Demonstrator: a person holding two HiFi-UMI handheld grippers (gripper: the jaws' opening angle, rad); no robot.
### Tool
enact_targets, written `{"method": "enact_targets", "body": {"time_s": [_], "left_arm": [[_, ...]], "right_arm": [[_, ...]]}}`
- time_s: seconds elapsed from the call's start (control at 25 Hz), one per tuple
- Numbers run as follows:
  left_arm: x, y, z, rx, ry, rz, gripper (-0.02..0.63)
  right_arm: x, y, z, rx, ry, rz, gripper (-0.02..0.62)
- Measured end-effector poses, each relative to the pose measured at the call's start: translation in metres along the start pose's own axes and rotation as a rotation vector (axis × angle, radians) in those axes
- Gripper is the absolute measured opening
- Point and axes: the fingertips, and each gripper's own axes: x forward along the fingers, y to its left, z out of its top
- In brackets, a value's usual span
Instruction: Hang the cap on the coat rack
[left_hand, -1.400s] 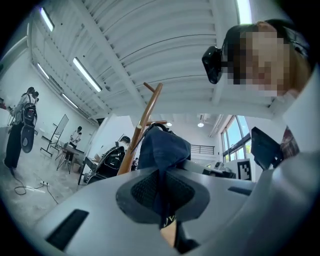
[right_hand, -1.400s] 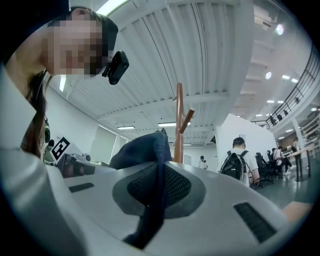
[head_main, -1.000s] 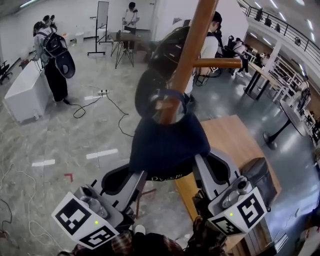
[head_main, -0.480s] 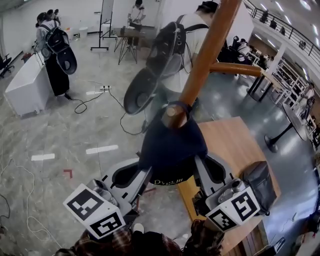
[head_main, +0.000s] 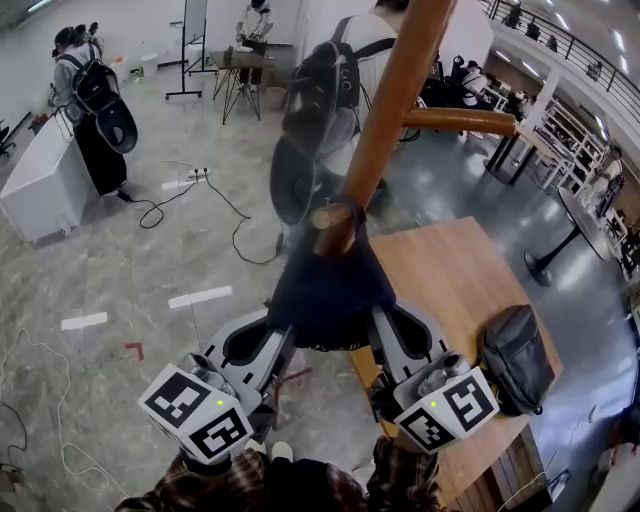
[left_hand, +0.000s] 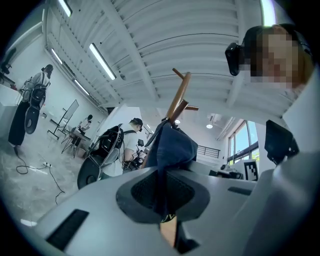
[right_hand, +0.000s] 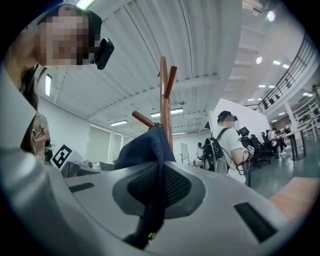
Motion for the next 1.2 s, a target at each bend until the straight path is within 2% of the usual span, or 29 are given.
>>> {"method": "enact_targets", "body": {"time_s": [0.48, 0.64, 0.72, 0.84, 1.08, 1.2], "left_arm": [[-0.008, -0.008, 0.001, 0.001, -0.026, -0.013, 0.018], [-0.02, -0.013, 0.003, 0.045, -0.039, 0.007, 0.021], [-0.023, -0.016, 0.007, 0.058, -0.043, 0.011, 0.06], [-0.03, -0.019, 0.007, 0.059, -0.044, 0.029, 0.086], [-0.057, -0.013, -0.001, 0.049, -0.01, 0.11, 0.092], [-0.061, -0.019, -0.012, 0.047, 0.016, 0.107, 0.091]], "right_arm": [[-0.014, 0.003, 0.001, 0.007, -0.048, 0.002, 0.02], [-0.024, 0.009, 0.0, 0.01, -0.044, 0.008, 0.026], [-0.028, 0.01, 0.001, 0.009, -0.041, 0.006, 0.033], [-0.038, 0.009, 0.001, 0.014, -0.035, -0.001, 0.04], [-0.057, 0.021, -0.006, 0.025, -0.003, -0.006, 0.041], [-0.063, 0.028, -0.017, 0.025, 0.028, 0.004, 0.041]]}}
